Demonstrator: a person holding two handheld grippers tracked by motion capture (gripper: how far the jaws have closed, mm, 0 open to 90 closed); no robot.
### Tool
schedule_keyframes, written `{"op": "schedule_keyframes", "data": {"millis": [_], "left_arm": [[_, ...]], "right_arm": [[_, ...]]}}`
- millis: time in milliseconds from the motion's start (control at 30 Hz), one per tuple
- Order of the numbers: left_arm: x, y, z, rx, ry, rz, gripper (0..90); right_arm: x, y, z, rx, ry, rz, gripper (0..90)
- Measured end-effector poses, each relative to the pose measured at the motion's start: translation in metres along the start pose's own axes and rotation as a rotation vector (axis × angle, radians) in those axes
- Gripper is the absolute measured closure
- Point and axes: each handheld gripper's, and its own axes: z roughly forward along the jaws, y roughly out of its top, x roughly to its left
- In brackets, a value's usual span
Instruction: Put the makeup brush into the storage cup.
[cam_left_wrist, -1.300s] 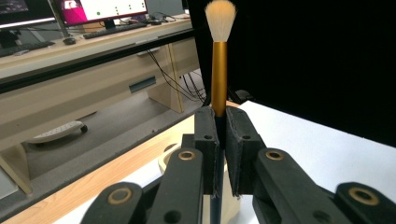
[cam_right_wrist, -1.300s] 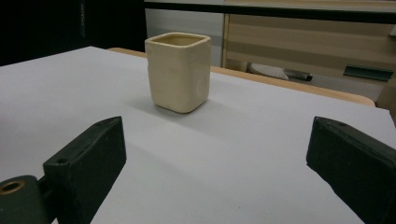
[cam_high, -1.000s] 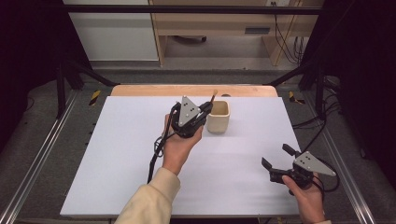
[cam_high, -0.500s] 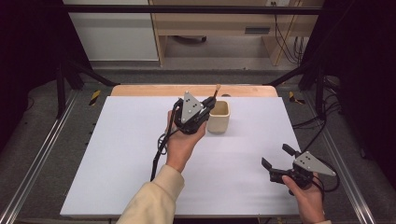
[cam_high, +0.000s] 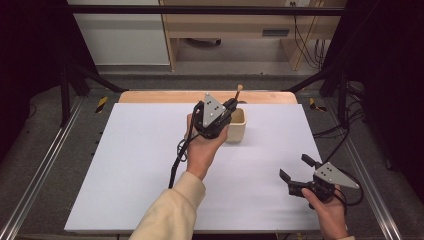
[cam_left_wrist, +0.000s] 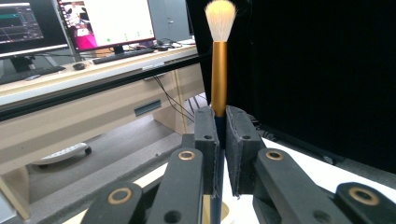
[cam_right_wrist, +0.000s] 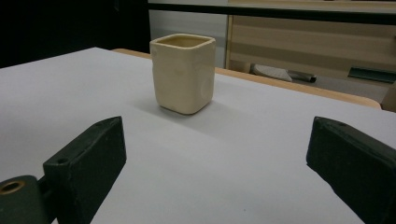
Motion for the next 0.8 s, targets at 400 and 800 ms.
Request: {"op": "schedule_keyframes", "data": {"millis": [400, 800], "left_arm": [[0.006, -0.003, 0.008, -0.004, 0.016, -0.018, 83.4], [0.011, -0.008, 0.012, -0.026, 0.018, -0.048, 83.4]], "right_arm": [[0.0, 0.0, 0.0, -0.003, 0.003, 0.001, 5.2], [-0.001, -0.001, 0.0, 0.003, -0.002, 0.004, 5.2]]}}
